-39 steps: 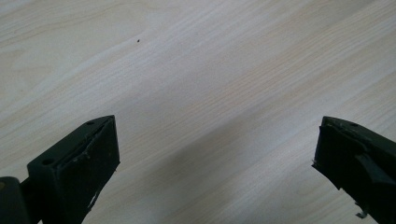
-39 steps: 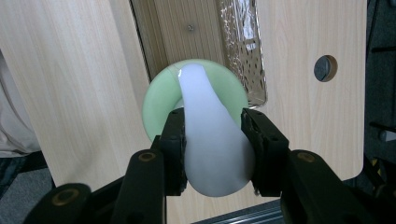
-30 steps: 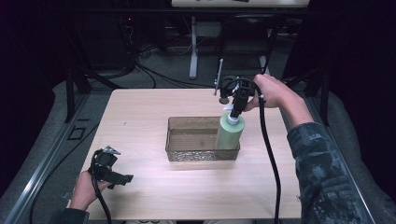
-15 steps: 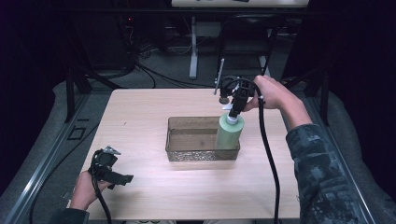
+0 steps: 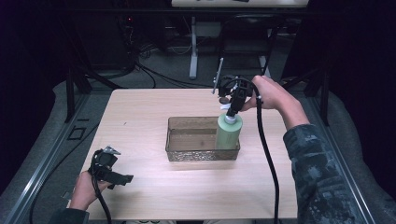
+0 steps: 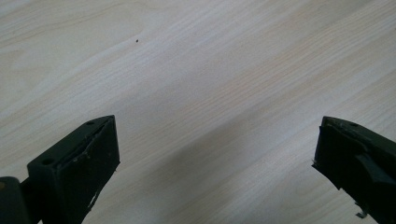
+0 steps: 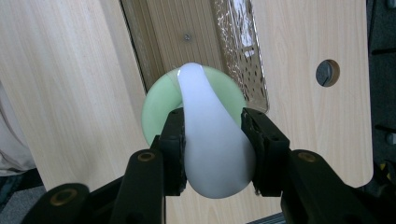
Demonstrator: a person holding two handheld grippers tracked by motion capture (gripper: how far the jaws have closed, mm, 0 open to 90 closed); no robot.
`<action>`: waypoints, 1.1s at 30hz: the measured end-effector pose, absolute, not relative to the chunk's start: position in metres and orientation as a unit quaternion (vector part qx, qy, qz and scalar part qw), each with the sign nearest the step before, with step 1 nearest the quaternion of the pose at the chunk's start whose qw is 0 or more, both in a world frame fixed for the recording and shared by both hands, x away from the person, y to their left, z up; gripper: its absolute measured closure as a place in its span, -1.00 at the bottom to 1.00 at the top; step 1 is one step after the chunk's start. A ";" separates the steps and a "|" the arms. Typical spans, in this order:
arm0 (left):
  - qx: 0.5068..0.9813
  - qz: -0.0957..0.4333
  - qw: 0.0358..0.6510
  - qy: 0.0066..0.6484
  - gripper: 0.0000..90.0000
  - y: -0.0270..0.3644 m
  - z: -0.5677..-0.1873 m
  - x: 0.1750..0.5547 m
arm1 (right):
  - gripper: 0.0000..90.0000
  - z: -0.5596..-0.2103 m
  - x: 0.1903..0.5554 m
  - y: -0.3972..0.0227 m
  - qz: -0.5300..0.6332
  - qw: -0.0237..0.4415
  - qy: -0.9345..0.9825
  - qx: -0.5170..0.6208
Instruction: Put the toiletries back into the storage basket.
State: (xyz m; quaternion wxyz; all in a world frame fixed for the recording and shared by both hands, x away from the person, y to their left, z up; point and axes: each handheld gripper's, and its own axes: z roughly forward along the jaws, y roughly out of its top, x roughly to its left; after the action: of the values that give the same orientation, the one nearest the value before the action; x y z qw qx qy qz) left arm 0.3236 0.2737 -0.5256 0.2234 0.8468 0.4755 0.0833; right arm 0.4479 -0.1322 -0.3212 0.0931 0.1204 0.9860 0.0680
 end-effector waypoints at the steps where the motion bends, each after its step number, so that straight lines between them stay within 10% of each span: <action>1: 0.847 0.083 0.223 0.476 -1.00 0.274 -0.526 0.324 | 0.38 -0.321 0.448 -0.132 0.070 0.094 0.986 0.120; 17: 0.847 0.084 0.222 0.475 -1.00 0.273 -0.526 0.324 | -0.52 -0.322 0.445 -0.137 0.120 0.099 0.976 0.153; 33: 0.847 0.084 0.223 0.475 -1.00 0.273 -0.526 0.324 | -0.99 -0.313 0.428 -0.163 0.186 0.126 0.955 0.195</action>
State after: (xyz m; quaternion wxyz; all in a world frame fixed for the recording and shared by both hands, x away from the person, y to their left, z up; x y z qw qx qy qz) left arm 0.3238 0.2731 -0.5261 0.2228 0.8470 0.4752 0.0842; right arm 0.4278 -0.1628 -0.3129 0.1264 0.1953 0.9546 0.1861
